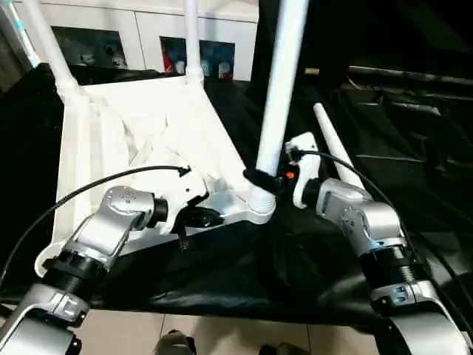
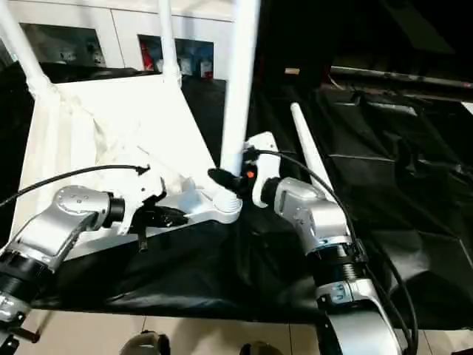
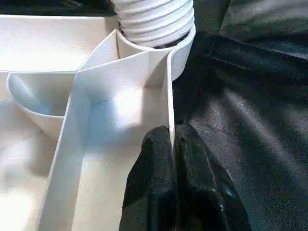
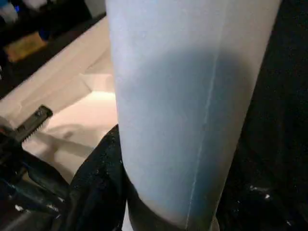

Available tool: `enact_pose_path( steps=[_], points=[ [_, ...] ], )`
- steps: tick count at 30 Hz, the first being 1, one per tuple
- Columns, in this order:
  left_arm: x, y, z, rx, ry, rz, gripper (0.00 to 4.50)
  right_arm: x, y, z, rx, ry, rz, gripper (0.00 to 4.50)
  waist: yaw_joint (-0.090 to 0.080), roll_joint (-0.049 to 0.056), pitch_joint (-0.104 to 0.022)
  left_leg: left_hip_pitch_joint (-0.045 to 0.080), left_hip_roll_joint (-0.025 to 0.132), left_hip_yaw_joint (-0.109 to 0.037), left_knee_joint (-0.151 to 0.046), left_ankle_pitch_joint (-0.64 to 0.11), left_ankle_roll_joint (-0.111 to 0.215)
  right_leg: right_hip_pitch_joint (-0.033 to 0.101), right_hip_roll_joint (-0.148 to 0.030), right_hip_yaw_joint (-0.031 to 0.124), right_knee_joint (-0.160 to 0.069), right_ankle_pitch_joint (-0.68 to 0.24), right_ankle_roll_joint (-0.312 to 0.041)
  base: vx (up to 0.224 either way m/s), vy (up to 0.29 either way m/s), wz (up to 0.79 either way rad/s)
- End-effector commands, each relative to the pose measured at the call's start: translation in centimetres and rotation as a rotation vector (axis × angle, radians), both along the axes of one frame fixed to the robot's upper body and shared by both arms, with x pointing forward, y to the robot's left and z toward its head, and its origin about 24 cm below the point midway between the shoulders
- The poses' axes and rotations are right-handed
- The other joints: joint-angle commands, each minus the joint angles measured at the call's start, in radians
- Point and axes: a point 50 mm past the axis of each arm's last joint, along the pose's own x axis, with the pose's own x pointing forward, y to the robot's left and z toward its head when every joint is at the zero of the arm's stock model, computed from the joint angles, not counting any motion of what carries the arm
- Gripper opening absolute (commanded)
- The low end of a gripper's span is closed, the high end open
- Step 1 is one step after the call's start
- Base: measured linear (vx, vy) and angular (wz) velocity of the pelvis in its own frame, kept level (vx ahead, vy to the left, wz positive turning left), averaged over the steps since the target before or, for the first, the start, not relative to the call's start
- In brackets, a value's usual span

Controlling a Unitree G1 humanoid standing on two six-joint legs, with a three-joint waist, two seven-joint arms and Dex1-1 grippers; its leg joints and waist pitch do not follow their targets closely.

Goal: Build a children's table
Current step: Insert table leg to table base

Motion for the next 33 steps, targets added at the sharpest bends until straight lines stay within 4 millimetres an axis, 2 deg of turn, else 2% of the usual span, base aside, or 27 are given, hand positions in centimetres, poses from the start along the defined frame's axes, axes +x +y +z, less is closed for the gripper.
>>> enact_pose_path(
  steps=[1, 6, 8, 9, 12, 13, 15, 19, 20, 26, 29, 30, 33],
  points=[
    [0.7, -0.9, 1.7, -0.049, -0.069, -0.031, 0.0, -0.5, -0.5, -1.5, 0.04, 0.056, -0.021, 1.9, -0.006, 0.01, -0.082, 0.04, 0.027, -0.022, -0.069, -0.339, -0.06, 0.022, -0.078, 0.037, -0.091, -0.452, -0.135, 0.0, 0.0, 0.0],
    [0.8, -0.8, 1.7, -0.044, -0.074, -0.02, 0.0, -1.3, -0.9, -2.9, 0.088, 0.076, -0.046, 1.9, -0.006, 0.008, -0.083, 0.039, 0.028, -0.022, -0.07, -0.335, -0.057, 0.024, -0.078, 0.037, -0.09, -0.44, -0.142, 0.0, 0.0, 0.0],
    [0.9, -0.8, 1.7, -0.043, -0.077, -0.014, 0.0, -1.7, -0.8, -3.4, 0.105, 0.078, -0.047, 1.9, -0.004, 0.015, -0.082, 0.041, 0.028, -0.022, -0.07, -0.342, -0.056, 0.021, -0.078, 0.038, -0.091, -0.436, -0.144, 0.0, 0.0, 0.0],
    [1.0, -0.7, 1.8, -0.042, -0.079, -0.009, 0.0, -2.1, -0.7, -3.9, 0.123, 0.082, -0.044, 1.9, -0.005, 0.011, -0.081, 0.041, 0.028, -0.022, -0.071, -0.353, -0.057, 0.021, -0.078, 0.037, -0.092, -0.446, -0.144, 0.0, 0.0, 0.0],
    [1.2, -0.7, 1.8, -0.041, -0.084, 0.0, 0.0, -2.8, -0.6, -4.6, 0.151, 0.086, -0.051, 1.9, -0.005, 0.01, -0.081, 0.042, 0.027, -0.024, -0.072, -0.373, -0.055, 0.021, -0.079, 0.036, -0.096, -0.477, -0.135, 0.0, 0.0, 0.0],
    [1.3, -0.7, 1.8, -0.041, -0.086, 0.004, 0.0, -3.0, -0.6, -4.8, 0.156, 0.079, -0.056, 1.9, -0.005, 0.016, -0.079, 0.045, 0.027, -0.026, -0.074, -0.396, -0.058, 0.017, -0.079, 0.035, -0.102, -0.507, -0.125, 0.0, 0.0, 0.0],
    [1.4, -0.7, 1.9, -0.04, -0.091, 0.011, 0.0, -3.3, -0.5, -5.0, 0.154, 0.05, -0.063, 1.9, -0.005, 0.015, -0.08, 0.045, 0.027, -0.027, -0.073, -0.407, -0.058, 0.016, -0.08, 0.034, -0.104, -0.522, -0.12, 0.0, 0.0, 0.0],
    [1.6, -0.7, 1.9, -0.038, -0.095, 0.018, 0.0, -3.6, -0.5, -5.1, 0.076, -0.037, -0.052, 1.9, -0.008, 0.014, -0.078, 0.047, 0.027, -0.031, -0.074, -0.43, -0.06, 0.015, -0.081, 0.031, -0.109, -0.56, -0.111, 0.0, 0.0, 0.0],
    [1.6, -0.7, 1.9, -0.038, -0.095, 0.018, 0.0, -3.6, -0.5, -5.1, 0.076, -0.037, -0.052, 1.9, -0.009, 0.018, -0.076, 0.046, 0.026, -0.032, -0.076, -0.441, -0.061, 0.014, -0.079, 0.029, -0.112, -0.571, -0.107, 0.0, 0.0, 0.0],
    [1.6, -0.7, 1.9, -0.034, -0.095, 0.016, 0.0, -3.6, -0.5, -4.9, -0.104, -0.119, 0.03, 1.89, -0.015, 0.013, -0.071, 0.055, 0.023, -0.036, -0.071, -0.478, -0.058, 0.007, -0.082, 0.024, -0.126, -0.657, -0.082, 0.0, 0.0, 0.0],
    [1.6, -0.7, 1.9, -0.033, -0.094, 0.009, 0.0, -3.5, -0.4, -4.8, -0.16, -0.132, 0.072, 1.89, -0.019, 0.015, -0.071, 0.055, 0.024, -0.038, -0.073, -0.491, -0.059, 0.009, -0.08, 0.02, -0.126, -0.653, -0.083, 0.0, 0.0, 0.0],
    [1.5, -0.8, 1.9, -0.033, -0.092, -0.003, 0.0, -3.3, -0.3, -4.6, -0.188, -0.14, 0.105, 1.89, -0.021, 0.013, -0.069, 0.056, 0.024, -0.038, -0.073, -0.501, -0.057, 0.006, -0.079, 0.02, -0.129, -0.651, -0.084, 0.0, 0.0, 0.0],
    [1.3, -1.0, 1.9, -0.035, -0.092, -0.033, 0.0, -3.0, 0.0, -4.2, -0.206, -0.149, 0.148, 1.89, -0.022, 0.018, -0.071, 0.052, 0.028, -0.041, -0.08, -0.501, -0.058, 0.014, -0.08, 0.018, -0.123, -0.606, -0.095, 0.0, 0.0, 0.0]
  ],
)
